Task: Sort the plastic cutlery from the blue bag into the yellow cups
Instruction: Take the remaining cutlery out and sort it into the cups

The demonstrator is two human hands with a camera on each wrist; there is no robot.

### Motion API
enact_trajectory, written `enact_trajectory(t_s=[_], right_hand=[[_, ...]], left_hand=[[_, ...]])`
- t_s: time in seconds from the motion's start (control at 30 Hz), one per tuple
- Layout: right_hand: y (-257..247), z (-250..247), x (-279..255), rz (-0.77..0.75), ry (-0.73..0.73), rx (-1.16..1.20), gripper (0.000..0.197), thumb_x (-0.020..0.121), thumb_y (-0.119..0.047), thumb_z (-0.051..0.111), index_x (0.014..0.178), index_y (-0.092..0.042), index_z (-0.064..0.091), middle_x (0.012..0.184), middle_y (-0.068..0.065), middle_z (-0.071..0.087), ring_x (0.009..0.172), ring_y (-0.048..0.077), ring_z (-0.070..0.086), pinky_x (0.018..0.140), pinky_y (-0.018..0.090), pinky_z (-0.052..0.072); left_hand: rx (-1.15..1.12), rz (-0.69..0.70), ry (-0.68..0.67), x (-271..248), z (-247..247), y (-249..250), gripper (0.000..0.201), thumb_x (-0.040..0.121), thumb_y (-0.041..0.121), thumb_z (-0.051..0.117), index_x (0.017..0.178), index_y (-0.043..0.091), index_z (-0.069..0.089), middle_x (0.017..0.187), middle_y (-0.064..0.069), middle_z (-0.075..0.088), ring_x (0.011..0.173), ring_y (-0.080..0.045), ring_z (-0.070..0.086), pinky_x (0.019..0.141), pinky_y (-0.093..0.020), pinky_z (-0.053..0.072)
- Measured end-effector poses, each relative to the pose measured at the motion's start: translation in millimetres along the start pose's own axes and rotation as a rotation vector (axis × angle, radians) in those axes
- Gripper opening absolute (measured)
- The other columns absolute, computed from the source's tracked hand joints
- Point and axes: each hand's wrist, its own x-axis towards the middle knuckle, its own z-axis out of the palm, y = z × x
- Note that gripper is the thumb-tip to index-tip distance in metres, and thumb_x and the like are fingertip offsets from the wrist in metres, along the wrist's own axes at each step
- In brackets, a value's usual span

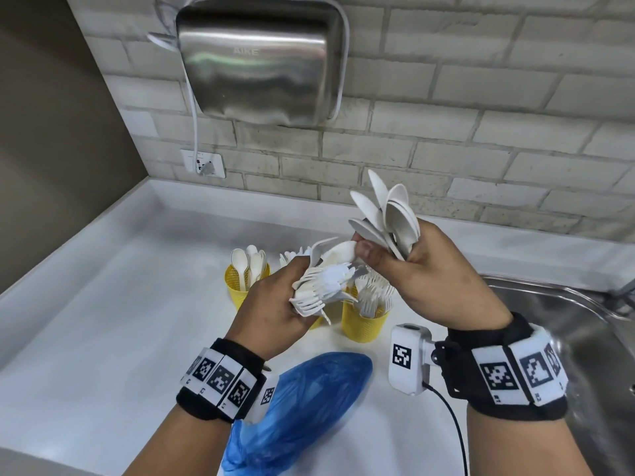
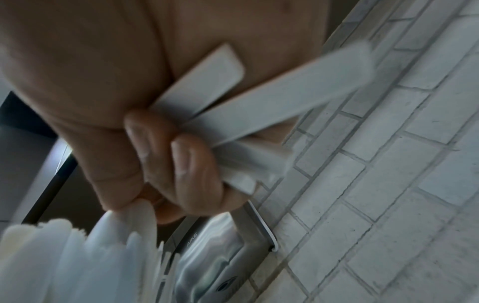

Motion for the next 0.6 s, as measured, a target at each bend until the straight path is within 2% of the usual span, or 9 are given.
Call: enact_trajectory(t_s=[0.07,0.13,0.2,0.27,0.37,0.43,0.5,0.53,0.6], right_hand=[[2,-2,-1,-0.013,-0.004,0.033,0.015,0.102,-0.025,0.061,0.101,-0.012,0.068,0.079,-0.008,0.067,0.071,0.005,0.062,0.068,0.024,0.046],[6,-4,-2,-0.013,0.004,0.057,0.013,0.103,-0.018,0.06,0.099,-0.008,0.067,0.064,-0.015,0.059,0.055,0.0,0.053,0.058,0.01,0.036],[9,-3,-3,-0.013,0.049,0.075,0.01,0.102,-0.016,0.061,0.098,-0.011,0.068,0.059,-0.02,0.057,0.052,-0.001,0.052,0.055,0.008,0.036],[9,-2,-3,-0.017,0.108,0.118,0.007,0.101,-0.019,0.063,0.097,-0.019,0.068,0.061,-0.022,0.059,0.054,-0.002,0.055,0.058,0.01,0.037],[11,0,-2,-0.055,0.199,0.215,0.007,0.099,-0.025,0.064,0.096,-0.03,0.068,0.069,-0.018,0.063,0.057,-0.002,0.056,0.061,0.016,0.039],[13,3,-1,-0.046,0.272,0.368,0.007,0.095,-0.024,0.065,0.101,-0.024,0.068,0.071,-0.017,0.064,0.056,-0.002,0.055,0.06,0.016,0.039],[14,6,-2,-0.039,0.289,0.472,0.01,0.094,-0.021,0.066,0.104,-0.018,0.068,0.065,-0.018,0.061,0.049,-0.001,0.046,0.052,0.019,0.037],[14,8,-3,-0.049,0.281,0.481,0.011,0.095,-0.02,0.065,0.105,-0.016,0.068,0.062,-0.019,0.059,0.047,0.002,0.043,0.05,0.021,0.037],[13,13,-5,-0.072,0.267,0.476,0.016,0.097,-0.017,0.066,0.112,-0.012,0.068,0.064,-0.019,0.061,0.049,-0.001,0.049,0.053,0.017,0.04]], left_hand=[[-0.013,-0.011,-0.009,-1,-1,-1,0.044,0.081,0.015,0.077,0.117,0.028,0.056,0.094,0.022,0.061,0.081,-0.011,0.059,0.067,-0.005,0.039],[-0.027,-0.011,-0.008,-1,-1,-1,0.045,0.081,0.016,0.074,0.118,0.03,0.054,0.095,0.022,0.06,0.081,-0.011,0.059,0.068,-0.006,0.041],[-0.038,-0.015,-0.01,-1,-1,0,0.044,0.082,0.017,0.074,0.119,0.03,0.055,0.098,0.023,0.06,0.082,-0.01,0.06,0.068,-0.01,0.044],[-0.043,-0.028,-0.014,-1,-2,0,0.04,0.083,0.019,0.076,0.117,0.028,0.056,0.099,0.022,0.062,0.081,-0.009,0.06,0.068,-0.018,0.048],[-0.054,-0.036,-0.014,-1,-1,-1,0.035,0.084,0.021,0.076,0.109,0.032,0.055,0.093,0.031,0.061,0.079,0.0,0.058,0.065,-0.01,0.041],[-0.065,-0.044,-0.025,-1,-1,0,0.031,0.085,0.026,0.071,0.111,0.032,0.056,0.094,0.033,0.06,0.08,0.002,0.057,0.067,-0.007,0.039],[-0.079,-0.045,-0.036,0,0,1,0.034,0.085,0.028,0.065,0.118,0.029,0.059,0.097,0.033,0.06,0.085,0.002,0.059,0.072,-0.008,0.041],[-0.086,-0.044,-0.039,0,1,1,0.036,0.086,0.025,0.065,0.122,0.028,0.06,0.1,0.031,0.062,0.089,0.001,0.06,0.076,-0.01,0.042],[-0.09,-0.044,-0.048,0,1,0,0.039,0.088,0.019,0.068,0.126,0.026,0.061,0.105,0.023,0.065,0.093,-0.005,0.062,0.082,-0.016,0.046]])
